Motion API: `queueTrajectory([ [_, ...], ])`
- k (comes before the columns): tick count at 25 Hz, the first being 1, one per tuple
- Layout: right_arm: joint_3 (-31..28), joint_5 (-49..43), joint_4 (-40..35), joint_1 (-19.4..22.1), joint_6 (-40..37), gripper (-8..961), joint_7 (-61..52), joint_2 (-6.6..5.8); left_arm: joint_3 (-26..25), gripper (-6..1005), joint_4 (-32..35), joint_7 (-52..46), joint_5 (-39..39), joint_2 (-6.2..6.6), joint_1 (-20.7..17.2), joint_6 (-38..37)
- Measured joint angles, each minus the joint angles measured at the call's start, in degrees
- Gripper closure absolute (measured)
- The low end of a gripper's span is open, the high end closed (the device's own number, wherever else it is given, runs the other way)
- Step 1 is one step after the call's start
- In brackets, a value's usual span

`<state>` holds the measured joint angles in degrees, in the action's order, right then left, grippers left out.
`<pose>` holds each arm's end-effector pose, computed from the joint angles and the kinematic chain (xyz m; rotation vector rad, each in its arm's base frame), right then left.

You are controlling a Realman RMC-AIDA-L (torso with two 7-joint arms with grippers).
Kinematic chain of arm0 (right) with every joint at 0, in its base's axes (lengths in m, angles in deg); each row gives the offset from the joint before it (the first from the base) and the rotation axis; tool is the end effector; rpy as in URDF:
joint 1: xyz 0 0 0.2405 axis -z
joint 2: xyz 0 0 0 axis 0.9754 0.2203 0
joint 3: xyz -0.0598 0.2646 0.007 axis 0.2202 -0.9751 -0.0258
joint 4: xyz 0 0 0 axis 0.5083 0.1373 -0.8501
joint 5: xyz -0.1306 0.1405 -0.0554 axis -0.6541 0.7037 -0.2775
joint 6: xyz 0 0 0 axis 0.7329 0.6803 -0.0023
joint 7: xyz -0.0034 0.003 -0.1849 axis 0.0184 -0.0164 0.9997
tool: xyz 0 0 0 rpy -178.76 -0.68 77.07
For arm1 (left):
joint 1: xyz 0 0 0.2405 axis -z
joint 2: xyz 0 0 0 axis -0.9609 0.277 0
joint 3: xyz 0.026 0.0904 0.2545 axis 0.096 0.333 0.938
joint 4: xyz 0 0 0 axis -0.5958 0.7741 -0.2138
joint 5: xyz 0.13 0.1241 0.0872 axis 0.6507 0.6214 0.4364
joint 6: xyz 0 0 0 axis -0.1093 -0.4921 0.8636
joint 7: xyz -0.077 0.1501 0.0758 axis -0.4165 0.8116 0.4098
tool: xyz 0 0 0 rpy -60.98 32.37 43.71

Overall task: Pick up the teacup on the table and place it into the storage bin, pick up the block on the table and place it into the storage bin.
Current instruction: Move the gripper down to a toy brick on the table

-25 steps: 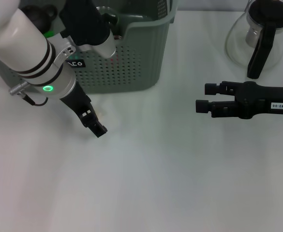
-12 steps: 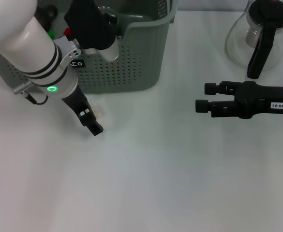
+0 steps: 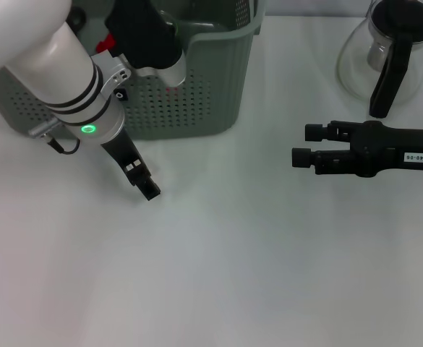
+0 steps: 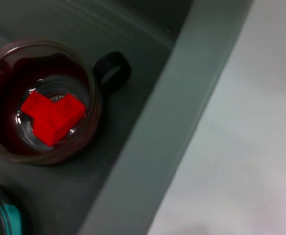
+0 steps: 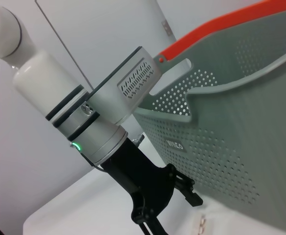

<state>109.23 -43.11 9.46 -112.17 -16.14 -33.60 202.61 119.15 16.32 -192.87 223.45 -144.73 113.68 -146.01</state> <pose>0.2363 0.3423 -0.0560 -2.8213 0.9518 0.7819 -0.2362 0.3726 -0.0853 -2.5845 -0.6682 0.7776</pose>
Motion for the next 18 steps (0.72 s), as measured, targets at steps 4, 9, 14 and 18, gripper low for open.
queueTrajectory([
  [4, 0.0, 0.0, 0.0, 0.0, 0.2, 52, 0.0, 0.0, 0.0, 40, -0.4, -0.5, 0.1, 0.0, 0.4, 0.1],
  [9, 0.0, 0.0, 0.0, 0.0, 0.2, 58, 0.0, 0.0, 0.0, 42, -1.8, -1.0, 0.1, 0.07, 1.1, 0.9],
  [14, 0.0, 0.0, 0.0, -0.1, 0.2, 58, 0.0, 0.06, 0.0, 43, -2.9, -1.1, 0.2, 0.17, 1.5, 1.6],
  [18, 0.0, -0.1, 0.0, -0.2, 0.2, 58, 0.0, 0.08, 0.0, 44, -2.9, -1.1, 0.2, 0.19, 1.5, 2.1],
])
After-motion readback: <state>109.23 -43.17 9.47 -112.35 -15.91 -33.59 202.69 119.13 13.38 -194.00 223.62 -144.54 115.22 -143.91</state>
